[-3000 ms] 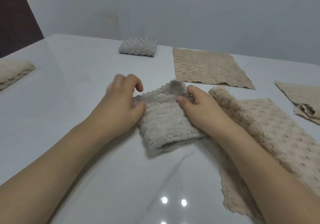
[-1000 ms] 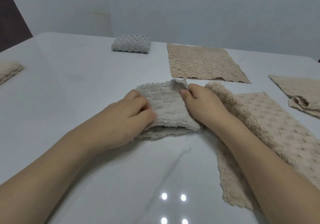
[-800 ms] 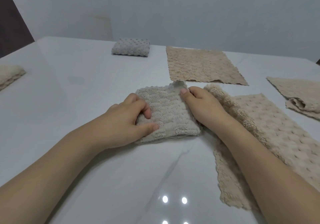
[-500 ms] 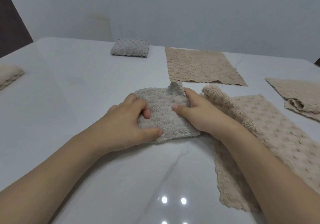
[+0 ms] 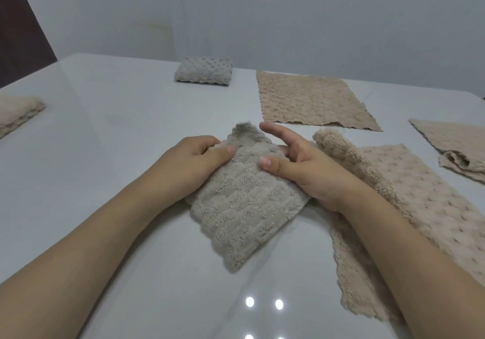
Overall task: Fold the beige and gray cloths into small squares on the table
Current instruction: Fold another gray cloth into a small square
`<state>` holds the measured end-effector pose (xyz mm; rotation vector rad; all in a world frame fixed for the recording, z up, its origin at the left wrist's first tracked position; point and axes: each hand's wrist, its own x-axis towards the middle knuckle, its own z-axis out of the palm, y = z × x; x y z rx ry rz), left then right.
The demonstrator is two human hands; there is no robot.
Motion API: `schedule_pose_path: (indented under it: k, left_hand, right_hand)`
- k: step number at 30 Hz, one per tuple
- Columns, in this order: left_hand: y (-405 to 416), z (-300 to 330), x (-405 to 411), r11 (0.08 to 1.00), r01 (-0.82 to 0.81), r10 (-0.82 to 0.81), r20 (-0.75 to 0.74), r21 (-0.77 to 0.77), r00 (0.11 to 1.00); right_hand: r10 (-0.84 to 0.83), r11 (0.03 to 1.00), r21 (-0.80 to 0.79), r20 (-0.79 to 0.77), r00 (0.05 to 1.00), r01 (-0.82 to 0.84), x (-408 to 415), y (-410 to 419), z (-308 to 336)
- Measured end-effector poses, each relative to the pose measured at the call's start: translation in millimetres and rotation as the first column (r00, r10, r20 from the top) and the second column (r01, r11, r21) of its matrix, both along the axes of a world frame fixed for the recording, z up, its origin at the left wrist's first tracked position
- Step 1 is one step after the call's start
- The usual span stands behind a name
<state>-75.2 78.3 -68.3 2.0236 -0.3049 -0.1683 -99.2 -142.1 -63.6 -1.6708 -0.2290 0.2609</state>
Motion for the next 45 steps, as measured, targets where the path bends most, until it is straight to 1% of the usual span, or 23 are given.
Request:
schedule_pose_path:
  k: [2, 3, 5, 7, 9, 10, 12, 13, 15, 17, 19, 20, 24, 28, 31, 34, 37, 39, 41, 45]
  left_hand:
    - [1.1, -0.8, 2.5, 0.995, -0.053, 0.053, 0.006, -0.088, 0.999]
    - [0.6, -0.5, 2.8, 0.982, -0.093, 0.094, -0.003, -0.164, 0.996]
    - [-1.3, 2.0, 3.0, 0.93, -0.167, 0.159, -0.052, -0.327, 0.986]
    - [-2.1, 3.1, 5.0, 0.866, -0.205, 0.163, -0.13, -0.455, 0.978]
    - [-2.2, 4.6, 6.1, 0.84, -0.225, 0.154, -0.181, -0.494, 0.971]
    - [-1.8, 5.9, 5.9, 0.842, -0.225, 0.153, -0.184, -0.49, 0.971]
    - [-1.9, 7.7, 4.8, 0.866, -0.198, 0.133, -0.169, -0.46, 0.977]
    - [-3.0, 8.7, 3.6, 0.874, -0.171, 0.106, -0.166, -0.454, 0.98]
    - [-5.2, 7.9, 3.8, 0.9, -0.167, 0.114, -0.152, -0.403, 0.982]
    - [-5.7, 1.6, 9.2, 0.946, -0.211, 0.201, -0.063, -0.245, 0.977]
    - [-5.2, -3.1, 13.8, 0.976, -0.214, 0.216, 0.04, -0.052, 0.976]
    - [-5.0, -4.0, 15.7, 0.977, -0.212, 0.21, 0.067, 0.013, 0.975]
    - [-6.1, -1.9, 20.8, 0.967, -0.236, 0.228, 0.086, 0.1, 0.97]
    - [-9.5, 1.8, 14.0, 0.927, -0.268, 0.225, 0.184, 0.263, 0.957]
    - [-0.2, 4.2, 2.7, 0.907, -0.281, 0.221, 0.215, 0.312, 0.951]
    - [20.5, 2.7, -11.2, 0.87, -0.304, 0.22, 0.247, 0.388, 0.944]
    - [41.1, -0.4, -30.0, 0.825, -0.362, 0.247, 0.3, 0.434, 0.921]
    - [50.7, -1.9, -41.5, 0.796, -0.389, 0.261, 0.317, 0.465, 0.912]
    - [58.0, -1.6, -50.9, 0.773, -0.391, 0.259, 0.314, 0.499, 0.913]
    - [73.5, 2.1, -67.3, 0.759, -0.362, 0.245, 0.276, 0.542, 0.929]
  right_hand:
    - [-0.072, 0.997, 0.022, 0.0, 0.997, 0.072, 3.2, -0.8, 0.5]
    - [-0.113, 0.991, 0.076, -0.012, 0.993, 0.114, 3.8, -1.0, 2.0]
    - [-0.174, 0.955, 0.228, -0.084, 0.981, 0.189, 5.7, -1.7, 3.5]
    - [-0.175, 0.936, 0.286, -0.133, 0.976, 0.207, 4.3, 1.1, 4.9]
    - [-0.18, 0.926, 0.307, -0.154, 0.971, 0.221, 4.4, 7.1, 4.0]
    - [-0.221, 0.915, 0.305, -0.169, 0.961, 0.264, 4.7, 10.9, 3.2]
    - [-0.338, 0.89, 0.257, -0.18, 0.924, 0.376, 5.9, 18.6, -1.0]
    - [-0.4, 0.884, 0.197, -0.152, 0.904, 0.425, 5.7, 22.1, -3.4]
    - [-0.494, 0.868, 0.033, -0.034, 0.869, 0.495, 4.5, 27.0, -6.7]
    - [-0.522, 0.841, -0.112, 0.088, 0.849, 0.529, 3.0, 29.7, -7.5]
    - [-0.507, 0.818, -0.203, 0.188, 0.841, 0.538, 3.9, 30.2, -9.1]
    - [-0.498, 0.806, -0.235, 0.228, 0.837, 0.544, 3.9, 30.1, -8.5]
    - [-0.467, 0.805, -0.237, 0.314, 0.827, 0.544, 4.5, 32.5, -7.4]
    - [-0.483, 0.744, -0.327, 0.34, 0.807, 0.583, 5.5, 36.7, -5.9]
    - [-0.478, 0.72, -0.392, 0.316, 0.819, 0.572, 1.0, 43.4, -0.8]
    - [-0.427, 0.711, -0.467, 0.306, 0.851, 0.525, -7.8, 57.3, -1.3]
    - [-0.353, 0.65, -0.575, 0.35, 0.868, 0.497, -19.0, 73.1, -5.9]
    - [-0.321, 0.635, -0.596, 0.375, 0.87, 0.491, -26.8, 81.2, -7.7]
    - [-0.288, 0.643, -0.602, 0.384, 0.878, 0.474, -35.2, 88.0, -8.8]
    - [-0.219, 0.641, -0.636, 0.386, 0.896, 0.431, -51.3, 100.0, -6.6]
